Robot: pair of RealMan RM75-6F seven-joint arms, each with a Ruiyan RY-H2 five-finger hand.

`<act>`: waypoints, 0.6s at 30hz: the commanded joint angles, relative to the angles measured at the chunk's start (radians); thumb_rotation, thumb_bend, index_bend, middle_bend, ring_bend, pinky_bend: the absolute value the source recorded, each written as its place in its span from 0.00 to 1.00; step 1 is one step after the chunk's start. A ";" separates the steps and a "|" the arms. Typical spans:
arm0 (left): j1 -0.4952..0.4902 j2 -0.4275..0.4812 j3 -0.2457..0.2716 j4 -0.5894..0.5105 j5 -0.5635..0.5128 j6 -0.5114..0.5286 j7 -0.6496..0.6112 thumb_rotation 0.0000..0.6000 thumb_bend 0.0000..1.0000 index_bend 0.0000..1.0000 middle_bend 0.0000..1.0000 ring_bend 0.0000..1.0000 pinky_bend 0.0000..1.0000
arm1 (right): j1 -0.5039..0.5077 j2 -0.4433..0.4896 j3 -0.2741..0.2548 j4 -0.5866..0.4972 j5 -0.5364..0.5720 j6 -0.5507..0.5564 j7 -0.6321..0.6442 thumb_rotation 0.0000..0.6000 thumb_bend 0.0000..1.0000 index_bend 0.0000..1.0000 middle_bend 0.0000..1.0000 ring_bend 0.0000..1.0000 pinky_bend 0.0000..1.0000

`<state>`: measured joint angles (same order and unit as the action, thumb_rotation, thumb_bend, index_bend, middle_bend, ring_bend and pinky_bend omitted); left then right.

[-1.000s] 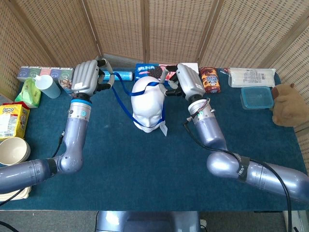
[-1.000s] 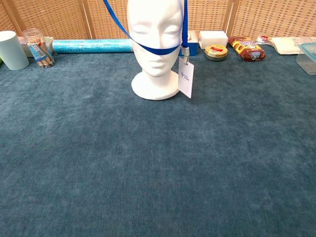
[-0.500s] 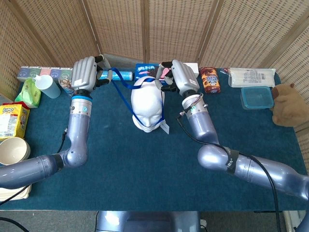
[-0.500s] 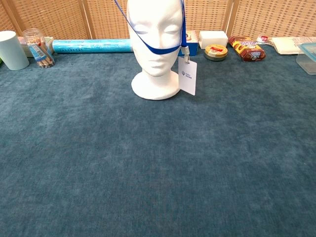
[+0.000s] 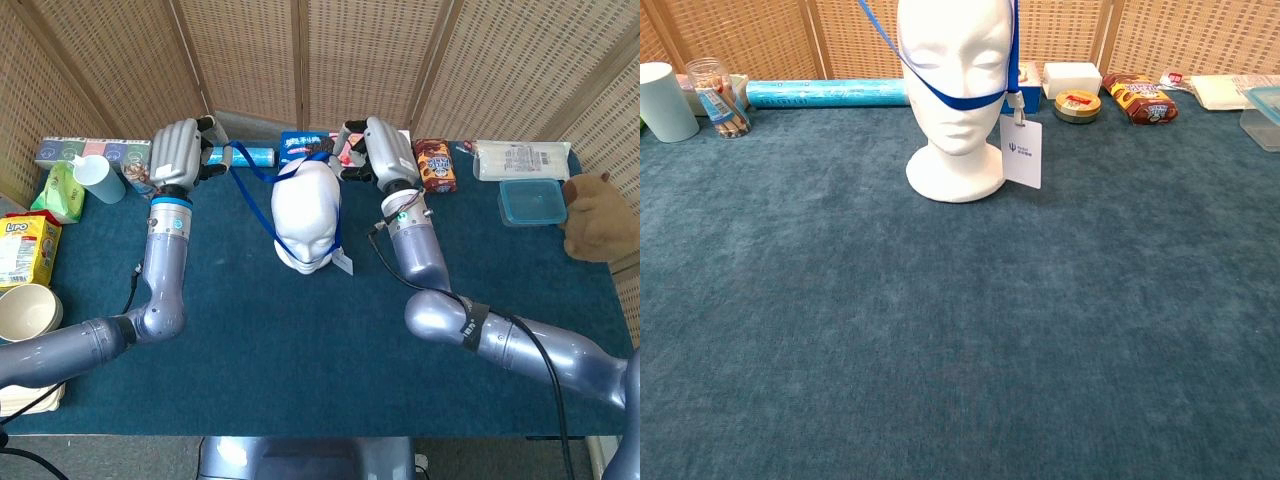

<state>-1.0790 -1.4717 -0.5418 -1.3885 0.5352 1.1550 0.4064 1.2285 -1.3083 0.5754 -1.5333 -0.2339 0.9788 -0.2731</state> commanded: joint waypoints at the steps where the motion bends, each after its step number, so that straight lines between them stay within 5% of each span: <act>1: 0.001 -0.006 0.003 0.004 0.000 -0.001 0.000 0.95 0.47 0.64 1.00 1.00 1.00 | -0.005 0.002 -0.002 0.007 0.005 0.004 -0.002 1.00 0.45 0.64 1.00 1.00 1.00; 18: 0.022 -0.035 0.025 0.035 0.023 0.004 -0.004 0.95 0.47 0.64 1.00 1.00 1.00 | -0.036 0.005 -0.019 0.088 0.035 -0.022 -0.012 1.00 0.45 0.64 1.00 1.00 1.00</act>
<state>-1.0553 -1.5054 -0.5149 -1.3554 0.5587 1.1593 0.4013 1.1901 -1.2998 0.5577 -1.4521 -0.2016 0.9602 -0.2821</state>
